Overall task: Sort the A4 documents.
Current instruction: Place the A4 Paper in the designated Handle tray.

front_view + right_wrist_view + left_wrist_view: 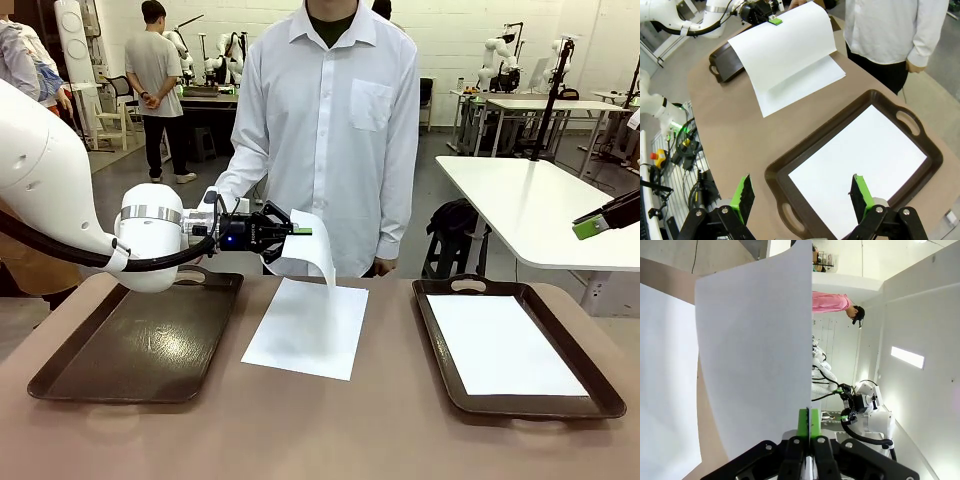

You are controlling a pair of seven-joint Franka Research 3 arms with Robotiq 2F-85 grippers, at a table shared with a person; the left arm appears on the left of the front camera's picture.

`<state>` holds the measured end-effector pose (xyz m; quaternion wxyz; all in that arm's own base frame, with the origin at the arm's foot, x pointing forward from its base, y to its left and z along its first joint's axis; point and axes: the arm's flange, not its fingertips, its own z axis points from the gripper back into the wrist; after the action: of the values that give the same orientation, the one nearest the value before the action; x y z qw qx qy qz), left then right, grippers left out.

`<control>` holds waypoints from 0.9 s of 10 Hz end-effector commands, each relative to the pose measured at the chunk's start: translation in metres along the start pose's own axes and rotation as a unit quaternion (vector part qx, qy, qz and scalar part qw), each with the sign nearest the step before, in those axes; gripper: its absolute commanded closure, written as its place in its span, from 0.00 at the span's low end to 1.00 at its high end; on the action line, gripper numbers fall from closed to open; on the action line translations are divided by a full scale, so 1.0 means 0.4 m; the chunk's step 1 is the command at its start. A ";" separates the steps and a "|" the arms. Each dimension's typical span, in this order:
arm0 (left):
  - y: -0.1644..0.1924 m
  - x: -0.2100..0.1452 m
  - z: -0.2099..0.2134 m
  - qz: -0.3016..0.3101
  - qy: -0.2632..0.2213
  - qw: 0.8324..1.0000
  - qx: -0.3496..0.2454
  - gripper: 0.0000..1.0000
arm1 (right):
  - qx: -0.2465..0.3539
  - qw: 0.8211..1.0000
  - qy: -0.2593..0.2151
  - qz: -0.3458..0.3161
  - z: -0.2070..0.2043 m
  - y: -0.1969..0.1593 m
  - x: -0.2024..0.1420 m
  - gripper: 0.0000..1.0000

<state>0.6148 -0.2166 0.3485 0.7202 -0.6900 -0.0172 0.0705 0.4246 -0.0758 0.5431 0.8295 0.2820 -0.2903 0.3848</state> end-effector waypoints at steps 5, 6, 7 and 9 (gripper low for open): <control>-0.051 -0.034 0.016 -0.068 0.010 0.994 0.088 0.99 | 0.000 1.000 0.001 0.000 -0.004 0.000 0.000 0.00; -0.071 -0.054 0.039 -0.078 0.015 0.989 0.124 0.99 | 0.000 1.000 0.001 0.000 -0.004 0.000 0.000 0.00; -0.085 -0.074 0.082 -0.081 -0.004 0.986 0.147 0.99 | 0.000 1.000 0.001 0.000 -0.004 0.000 0.000 0.00; -0.102 -0.122 0.170 -0.093 -0.020 0.978 0.185 0.99 | 0.000 1.000 0.001 0.000 -0.004 0.000 0.000 0.00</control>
<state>0.5810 -0.1687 0.3936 0.8259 -0.5580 -0.0800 0.0097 0.4247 -0.0760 0.5430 0.8296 0.2821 -0.2903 0.3846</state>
